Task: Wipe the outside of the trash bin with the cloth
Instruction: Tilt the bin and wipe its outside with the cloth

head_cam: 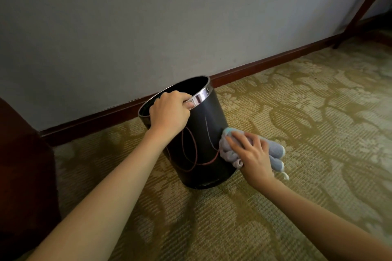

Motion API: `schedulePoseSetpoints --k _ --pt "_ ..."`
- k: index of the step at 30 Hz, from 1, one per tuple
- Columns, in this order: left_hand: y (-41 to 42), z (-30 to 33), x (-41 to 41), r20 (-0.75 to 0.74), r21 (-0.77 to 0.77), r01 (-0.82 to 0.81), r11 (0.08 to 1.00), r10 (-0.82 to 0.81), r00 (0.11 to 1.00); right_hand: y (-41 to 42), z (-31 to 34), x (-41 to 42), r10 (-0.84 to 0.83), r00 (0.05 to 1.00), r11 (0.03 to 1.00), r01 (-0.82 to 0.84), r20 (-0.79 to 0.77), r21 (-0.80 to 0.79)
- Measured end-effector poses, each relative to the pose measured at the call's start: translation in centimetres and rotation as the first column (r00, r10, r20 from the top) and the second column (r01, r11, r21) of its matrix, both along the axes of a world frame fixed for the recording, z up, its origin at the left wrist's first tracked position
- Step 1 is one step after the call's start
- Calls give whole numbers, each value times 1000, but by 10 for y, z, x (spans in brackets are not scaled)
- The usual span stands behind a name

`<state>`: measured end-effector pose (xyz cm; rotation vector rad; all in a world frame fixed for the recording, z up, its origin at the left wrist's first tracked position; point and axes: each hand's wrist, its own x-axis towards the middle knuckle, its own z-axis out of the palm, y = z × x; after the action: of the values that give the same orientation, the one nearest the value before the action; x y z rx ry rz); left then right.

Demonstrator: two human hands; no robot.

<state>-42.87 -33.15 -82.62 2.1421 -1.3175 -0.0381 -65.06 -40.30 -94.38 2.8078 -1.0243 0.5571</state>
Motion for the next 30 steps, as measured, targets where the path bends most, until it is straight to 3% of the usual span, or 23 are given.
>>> schedulePoseSetpoints --k 4,8,15,19,30 --pt "0 3 4 -16 11 9 1000 -9 1000 5 -19 -21 -52 989 992 67 -140 104" --pt "0 2 -2 5 1 8 1000 -8 1000 6 -20 -18 -121 985 978 140 -125 153" --pt "-5 -2 -4 67 8 2 1000 -2 998 2 31 45 -152 958 982 117 245 151" --pt "-6 -7 0 90 -26 -3 1000 6 996 2 54 73 -137 927 988 102 348 119" --pt "-8 -11 25 82 -98 -65 993 73 994 5 34 64 -24 983 999 32 181 -44"
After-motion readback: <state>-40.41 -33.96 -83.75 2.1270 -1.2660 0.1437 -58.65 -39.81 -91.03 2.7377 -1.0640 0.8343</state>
